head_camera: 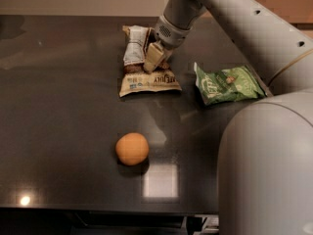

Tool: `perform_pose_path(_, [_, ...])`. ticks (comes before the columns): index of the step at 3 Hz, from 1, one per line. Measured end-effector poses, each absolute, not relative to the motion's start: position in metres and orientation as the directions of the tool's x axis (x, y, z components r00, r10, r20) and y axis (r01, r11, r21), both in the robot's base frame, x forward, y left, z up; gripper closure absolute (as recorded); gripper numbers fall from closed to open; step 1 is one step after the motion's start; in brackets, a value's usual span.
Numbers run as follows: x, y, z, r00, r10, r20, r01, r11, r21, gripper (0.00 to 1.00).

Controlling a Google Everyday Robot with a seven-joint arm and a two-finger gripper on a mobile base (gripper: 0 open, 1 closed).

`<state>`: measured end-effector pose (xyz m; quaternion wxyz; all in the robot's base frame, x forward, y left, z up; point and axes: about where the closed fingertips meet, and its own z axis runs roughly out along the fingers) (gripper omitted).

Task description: Pick brown chip bag

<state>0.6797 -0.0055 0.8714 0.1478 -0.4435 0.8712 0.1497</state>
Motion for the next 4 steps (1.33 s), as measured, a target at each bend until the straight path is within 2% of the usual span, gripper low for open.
perform_pose_path(1, [0.668,-0.005,0.895,-0.539,-0.717,-0.442,-0.832,0.537,0.143,0.91])
perform_pose_path(2, [0.648,-0.003,0.932,-0.481,-0.710,-0.515,-0.863,0.487,0.134,1.00])
perform_pose_path(4, [0.603,0.007,1.029,-0.270,-0.707,-0.654,-0.939,0.344,0.016,1.00])
